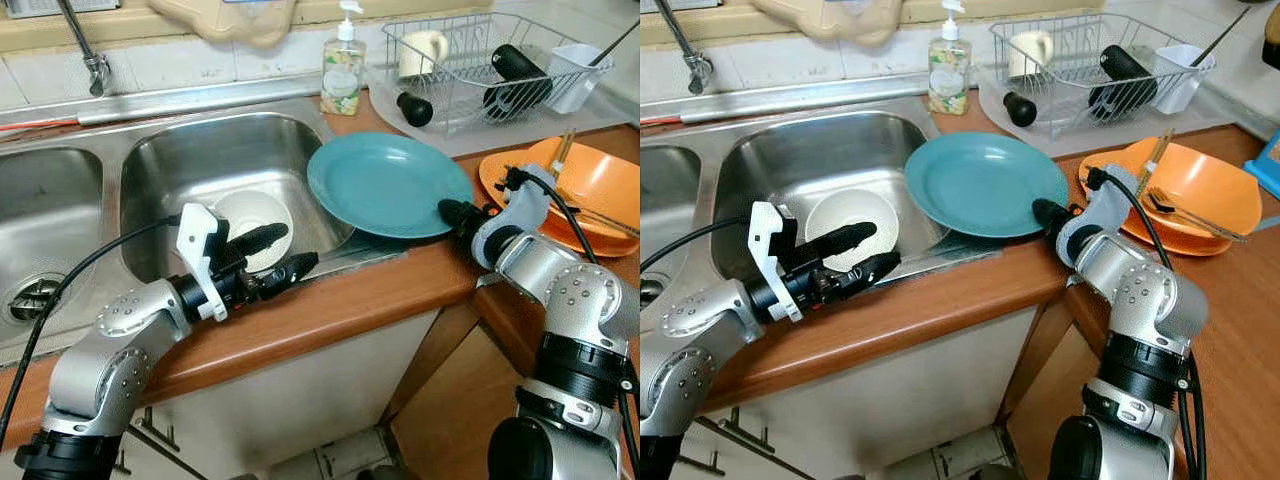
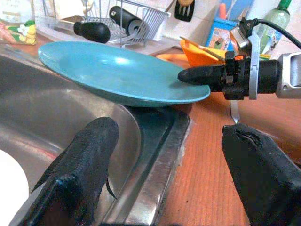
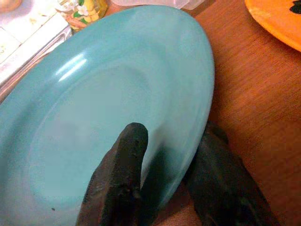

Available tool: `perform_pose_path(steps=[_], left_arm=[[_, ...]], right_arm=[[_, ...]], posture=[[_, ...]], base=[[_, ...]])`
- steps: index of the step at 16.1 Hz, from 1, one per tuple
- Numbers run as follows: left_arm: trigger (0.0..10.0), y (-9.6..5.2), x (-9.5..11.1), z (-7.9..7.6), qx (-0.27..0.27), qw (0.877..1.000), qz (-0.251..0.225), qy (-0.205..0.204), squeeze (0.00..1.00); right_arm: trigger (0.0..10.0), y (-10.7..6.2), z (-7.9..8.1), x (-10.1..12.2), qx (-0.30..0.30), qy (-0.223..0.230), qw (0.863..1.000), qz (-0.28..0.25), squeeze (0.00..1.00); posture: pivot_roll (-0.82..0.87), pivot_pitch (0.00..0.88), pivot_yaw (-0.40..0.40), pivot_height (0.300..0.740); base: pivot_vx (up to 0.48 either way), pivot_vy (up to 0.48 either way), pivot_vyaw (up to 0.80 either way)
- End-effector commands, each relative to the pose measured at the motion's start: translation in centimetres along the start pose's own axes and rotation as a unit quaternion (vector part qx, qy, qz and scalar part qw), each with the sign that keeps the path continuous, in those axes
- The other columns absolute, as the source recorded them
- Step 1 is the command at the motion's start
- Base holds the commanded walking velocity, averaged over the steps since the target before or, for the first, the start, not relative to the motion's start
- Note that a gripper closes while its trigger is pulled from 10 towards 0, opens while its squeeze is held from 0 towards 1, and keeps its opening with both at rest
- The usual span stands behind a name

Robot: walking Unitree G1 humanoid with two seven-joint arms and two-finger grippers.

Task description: Kitchen organization

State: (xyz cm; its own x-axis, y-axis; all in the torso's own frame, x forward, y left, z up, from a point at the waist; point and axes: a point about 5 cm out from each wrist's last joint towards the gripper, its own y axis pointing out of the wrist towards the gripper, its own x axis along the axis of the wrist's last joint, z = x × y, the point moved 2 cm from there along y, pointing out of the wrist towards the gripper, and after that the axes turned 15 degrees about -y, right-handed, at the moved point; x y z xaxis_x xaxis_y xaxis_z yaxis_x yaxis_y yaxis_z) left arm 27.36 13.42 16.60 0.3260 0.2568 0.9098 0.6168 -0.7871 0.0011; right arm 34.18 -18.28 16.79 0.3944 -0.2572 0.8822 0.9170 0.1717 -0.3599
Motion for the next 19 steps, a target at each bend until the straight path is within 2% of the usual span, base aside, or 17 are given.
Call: perform_pose_path(steps=[1,4,9,10,13,14,18,19], left_arm=[[10.0,0.2,0.4,-0.5,-0.011,1.0,-0.002,0.006,0.0],[10.0,0.4,0.4,-0.3,-0.007,1.0,-0.003,0.004,0.0],[10.0,1.0,0.9,1.2,0.042,0.998,-0.025,-0.028,0.0],[10.0,1.3,1.3,1.5,0.048,0.997,-0.039,-0.044,1.0],[10.0,1.8,1.7,2.0,0.058,0.996,-0.051,-0.044,1.0],[10.0,2.1,2.0,2.6,0.073,0.994,-0.062,-0.051,0.0],[10.0,2.4,3.2,3.6,0.056,0.981,-0.124,-0.14,0.0],[10.0,2.4,3.1,3.8,0.054,0.979,-0.126,-0.153,0.0]], right_arm=[[0.0,0.1,0.3,0.3,0.008,0.002,1.0,-0.004,0.0],[0.0,0.1,0.0,0.1,0.0,0.005,1.0,0.001,0.0],[0.0,0.0,0.0,1.1,-0.009,0.021,0.999,-0.024,0.0],[0.0,0.0,0.1,1.7,-0.005,0.026,0.999,-0.037,0.0],[0.0,-0.2,0.7,2.7,0.013,0.034,0.997,-0.063,0.0],[0.0,-0.5,1.5,3.7,0.04,0.049,0.994,-0.088,0.0],[0.0,-1.5,3.5,5.3,0.116,0.084,0.979,-0.144,0.0],[0.0,-1.8,3.9,5.6,0.135,0.093,0.975,-0.154,0.0]], posture=[[-0.12,0.0,-0.023,0.74],[-0.12,0.0,-0.02,0.74],[-0.12,0.0,-0.013,0.74],[-0.12,0.0,-0.013,0.74],[-0.12,0.0,-0.006,0.74],[-0.12,0.0,0.001,0.74],[-0.12,0.0,0.014,0.74],[-0.12,0.0,0.016,0.74]], base=[[0.0,0.0,0.0],[0.0,0.0,0.0],[0.0,0.0,0.0],[0.0,0.0,0.0],[0.0,0.0,0.0],[0.0,0.0,0.0],[0.0,0.0,0.0],[0.0,0.0,0.0]])
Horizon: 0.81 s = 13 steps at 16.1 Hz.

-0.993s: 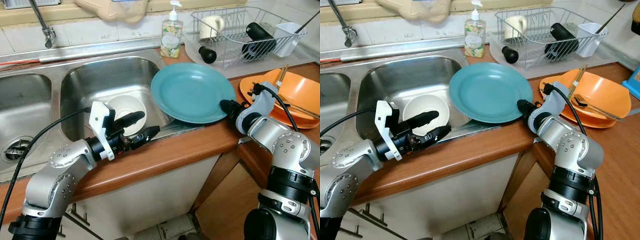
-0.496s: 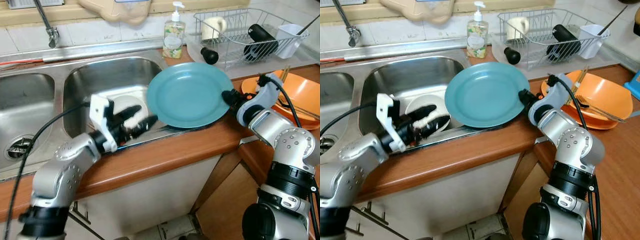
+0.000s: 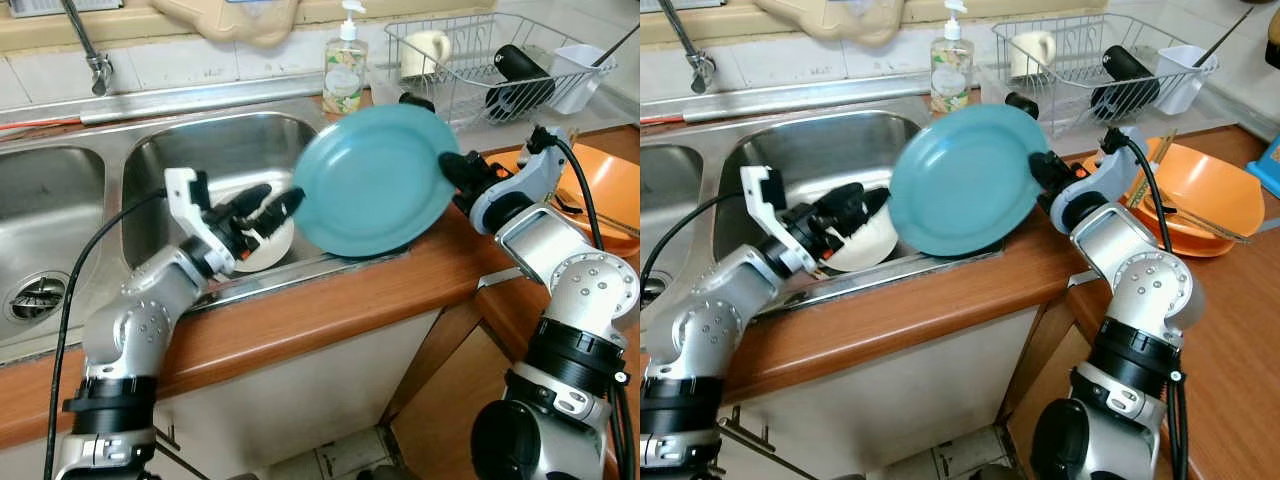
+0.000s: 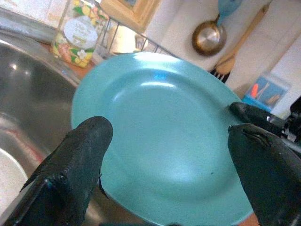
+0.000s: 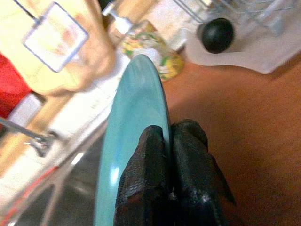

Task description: Kitchen organization

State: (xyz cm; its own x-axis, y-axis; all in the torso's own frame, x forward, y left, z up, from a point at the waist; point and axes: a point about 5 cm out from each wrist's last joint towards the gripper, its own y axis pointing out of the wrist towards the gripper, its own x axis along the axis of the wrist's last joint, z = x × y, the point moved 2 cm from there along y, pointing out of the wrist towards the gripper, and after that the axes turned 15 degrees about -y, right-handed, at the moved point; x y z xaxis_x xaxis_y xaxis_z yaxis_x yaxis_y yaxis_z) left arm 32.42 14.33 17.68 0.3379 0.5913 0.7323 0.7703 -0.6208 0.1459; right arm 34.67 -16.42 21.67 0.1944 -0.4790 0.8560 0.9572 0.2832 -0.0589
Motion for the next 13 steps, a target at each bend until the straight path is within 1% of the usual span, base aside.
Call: perform_pose_path(steps=[1,3,5,8,10,11,12,13], left_arm=[[10.0,0.3,0.2,0.2,-0.002,1.0,-0.004,-0.017,0.0],[10.0,0.6,0.1,0.4,0.0,0.999,-0.011,-0.034,0.0],[10.0,0.5,-0.2,1.1,0.016,0.999,-0.01,-0.049,0.0],[10.0,0.4,0.0,1.2,0.017,0.996,-0.027,-0.08,0.0],[10.0,0.2,0.2,2.2,0.045,0.994,-0.041,-0.093,0.0],[10.0,0.2,0.2,2.3,0.043,0.993,-0.045,-0.104,0.0],[10.0,0.4,0.3,1.6,0.016,0.99,-0.052,-0.128,0.0],[10.0,0.7,0.2,0.7,-0.015,0.986,-0.049,-0.16,0.0]], right_arm=[[0.0,-0.3,1.6,1.8,0.047,0.009,0.998,-0.042,0.0],[0.0,-0.6,2.6,2.3,0.084,0.024,0.994,-0.058,0.0],[0.0,-0.9,3.5,2.8,0.114,0.039,0.99,-0.076,0.0],[0.0,-1.1,3.9,3.3,0.13,0.06,0.986,-0.091,0.0],[0.0,-1.3,4.0,3.5,0.134,0.073,0.983,-0.098,0.0],[0.0,-1.4,4.1,3.6,0.139,0.076,0.982,-0.099,0.0],[0.0,-1.4,4.3,3.5,0.146,0.074,0.982,-0.095,0.0],[0.0,-1.4,4.4,3.3,0.15,0.073,0.982,-0.091,0.0]], posture=[[-0.12,0.0,0.016,0.74],[-0.12,0.0,0.017,0.74],[-0.12,0.0,0.021,0.74],[-0.12,0.0,0.021,0.74],[-0.12,0.0,0.023,0.74],[-0.12,0.0,0.023,0.74],[-0.12,0.0,0.021,0.74],[-0.12,0.0,0.019,0.74]], base=[[0.0,0.0,0.0],[0.0,0.0,0.0],[0.0,0.0,0.0],[0.0,0.0,0.0],[0.0,0.0,0.0],[0.0,0.0,0.0],[0.0,0.0,0.0],[0.0,0.0,0.0]])
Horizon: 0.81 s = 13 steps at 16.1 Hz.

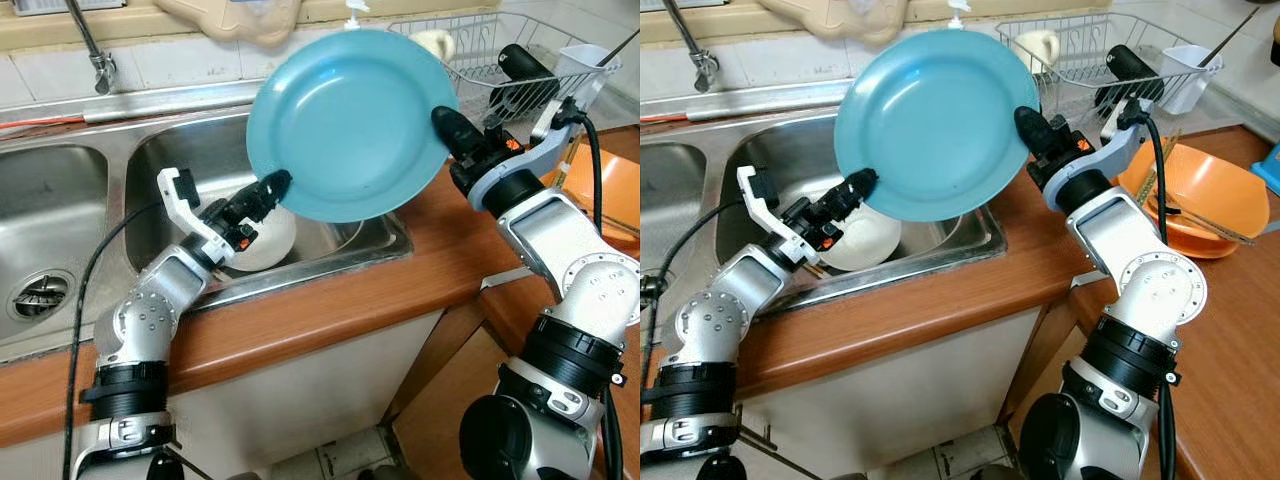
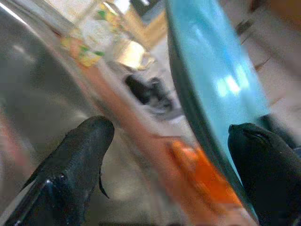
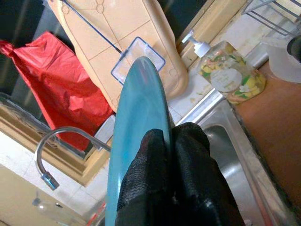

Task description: Kitchen organization

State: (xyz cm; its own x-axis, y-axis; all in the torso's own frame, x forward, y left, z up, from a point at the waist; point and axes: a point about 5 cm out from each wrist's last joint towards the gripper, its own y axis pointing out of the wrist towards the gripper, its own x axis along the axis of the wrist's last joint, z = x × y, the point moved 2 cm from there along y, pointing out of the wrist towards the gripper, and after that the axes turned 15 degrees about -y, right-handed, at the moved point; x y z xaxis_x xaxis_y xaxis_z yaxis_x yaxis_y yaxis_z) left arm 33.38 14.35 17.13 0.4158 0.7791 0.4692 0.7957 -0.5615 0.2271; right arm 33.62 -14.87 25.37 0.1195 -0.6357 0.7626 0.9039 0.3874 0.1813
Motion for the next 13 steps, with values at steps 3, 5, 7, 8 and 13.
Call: perform_pose_path(steps=[3,5,7,8,13], left_arm=[[2.5,1.3,-1.9,-2.5,-0.07,0.996,0.034,-0.047,0.0],[0.0,1.6,-1.9,-2.8,-0.081,0.995,0.017,-0.063,0.0],[0.0,1.5,-1.1,-3.6,-0.112,0.99,-0.009,-0.081,0.0],[0.0,1.3,-0.7,-3.7,-0.116,0.989,-0.016,-0.088,0.0],[0.0,1.5,0.2,-3.6,-0.114,0.988,-0.038,-0.098,0.0]], right_arm=[[0.0,-0.1,1.3,0.4,0.036,-0.002,0.999,-0.012,0.0],[0.0,-0.1,1.2,0.4,0.032,-0.003,0.999,-0.011,0.0],[0.0,-0.2,0.9,0.5,0.023,-0.01,1.0,-0.011,0.0],[0.0,-0.3,0.8,0.6,0.023,-0.011,1.0,-0.012,0.0],[0.0,-0.3,0.8,0.5,0.021,-0.028,0.999,-0.007,0.0]], posture=[[-0.12,0.0,0.016,0.74],[-0.12,0.0,0.019,0.74],[-0.12,0.0,0.023,0.74],[-0.12,0.0,0.024,0.74],[-0.13,0.0,0.042,0.74]], base=[[0.0,0.0,0.0],[0.0,0.0,0.0],[0.0,0.0,0.0],[0.0,0.0,0.0],[0.0,0.0,0.0]])
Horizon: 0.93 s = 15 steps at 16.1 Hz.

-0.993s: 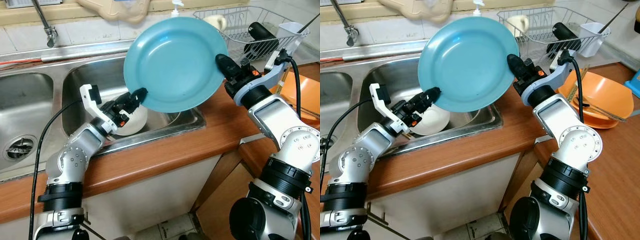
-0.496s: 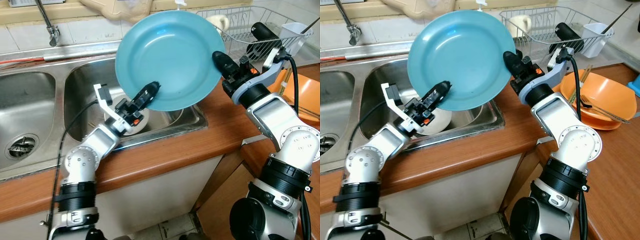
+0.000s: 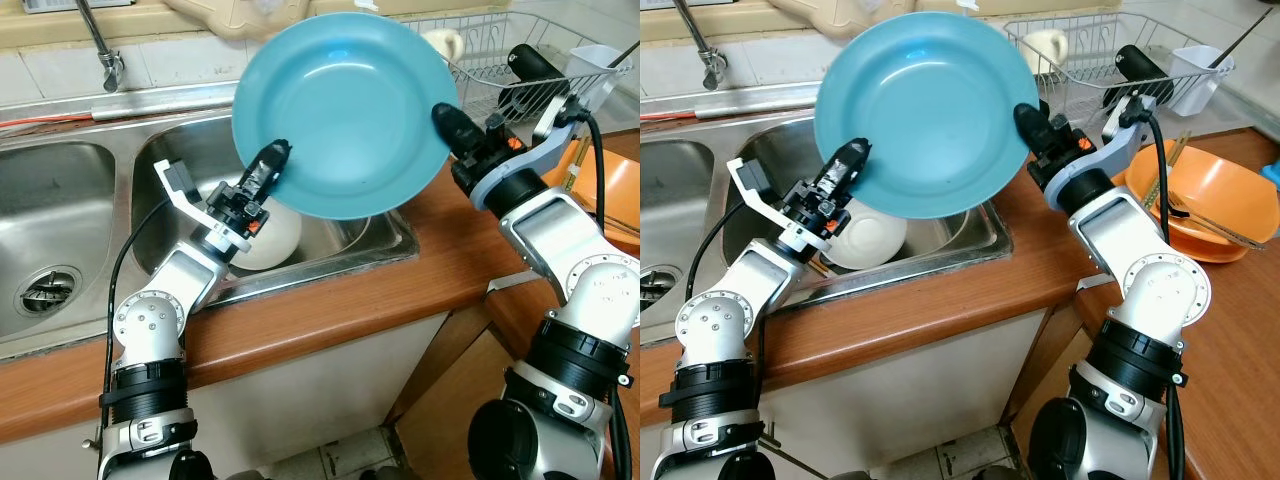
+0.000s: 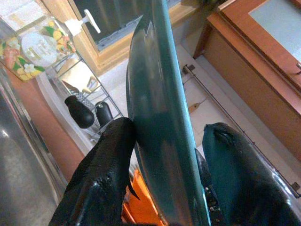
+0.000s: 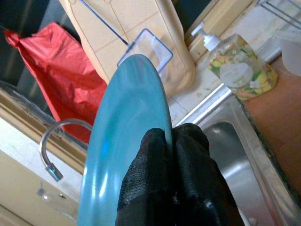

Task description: Kitchen organization

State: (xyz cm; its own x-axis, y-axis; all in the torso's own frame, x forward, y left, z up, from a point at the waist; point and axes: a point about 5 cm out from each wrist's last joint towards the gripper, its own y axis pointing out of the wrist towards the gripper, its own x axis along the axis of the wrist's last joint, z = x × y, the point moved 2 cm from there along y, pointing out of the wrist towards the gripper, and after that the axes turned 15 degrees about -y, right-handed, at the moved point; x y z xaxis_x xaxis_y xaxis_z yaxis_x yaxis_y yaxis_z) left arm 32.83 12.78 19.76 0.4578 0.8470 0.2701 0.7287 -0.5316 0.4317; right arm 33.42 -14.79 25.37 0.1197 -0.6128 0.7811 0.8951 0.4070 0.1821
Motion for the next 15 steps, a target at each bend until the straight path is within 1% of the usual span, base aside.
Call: perform_pose_path(steps=[1,4,5,11,12,13,14,15], left_arm=[[0.0,0.8,0.1,-0.6,-0.013,1.0,0.004,0.004,0.0],[0.0,1.1,0.0,-0.6,-0.015,1.0,0.006,0.002,0.0],[0.0,1.2,0.1,-0.4,-0.007,1.0,0.005,0.004,0.0],[0.0,1.0,0.3,0.1,0.007,1.0,0.004,0.009,0.0],[0.0,0.9,0.3,0.2,0.01,1.0,0.002,0.009,0.0],[0.0,0.9,0.3,0.2,0.011,1.0,0.001,0.009,0.0],[0.0,0.9,0.3,0.3,0.014,1.0,0.001,0.01,0.0],[0.0,0.8,0.4,0.6,0.032,0.999,0.003,0.024,0.0]], right_arm=[[0.0,-0.2,0.7,0.6,0.011,-0.019,1.0,-0.012,0.0],[0.0,-0.2,0.6,0.5,0.007,-0.032,0.999,-0.007,0.0],[0.0,-0.2,0.6,0.5,0.006,-0.038,0.999,-0.007,0.0],[0.0,-0.2,0.7,0.2,0.006,-0.049,0.999,-0.003,0.0],[1.4,-0.2,0.7,0.1,0.004,-0.051,0.999,-0.002,0.0],[1.4,-0.2,0.7,0.1,0.004,-0.051,0.999,-0.002,0.0],[4.9,-0.2,0.7,0.1,0.003,-0.053,0.999,-0.001,0.0],[10.0,-0.2,0.5,0.0,-0.003,-0.064,0.998,0.002,0.0]], posture=[[-0.13,0.0,0.046,0.74],[-0.14,0.0,0.052,0.74],[-0.14,0.0,0.054,0.74],[-0.14,0.0,0.048,0.74],[-0.14,0.0,0.047,0.74],[-0.14,0.0,0.047,0.74],[-0.14,0.0,0.046,0.74],[-0.14,0.0,0.047,0.74]], base=[[0.0,0.0,0.0],[0.0,0.0,0.0],[0.0,0.0,0.0],[0.0,0.0,0.0],[0.0,0.0,0.0],[0.0,0.0,0.0],[0.0,0.0,0.0],[0.0,0.0,0.0]])
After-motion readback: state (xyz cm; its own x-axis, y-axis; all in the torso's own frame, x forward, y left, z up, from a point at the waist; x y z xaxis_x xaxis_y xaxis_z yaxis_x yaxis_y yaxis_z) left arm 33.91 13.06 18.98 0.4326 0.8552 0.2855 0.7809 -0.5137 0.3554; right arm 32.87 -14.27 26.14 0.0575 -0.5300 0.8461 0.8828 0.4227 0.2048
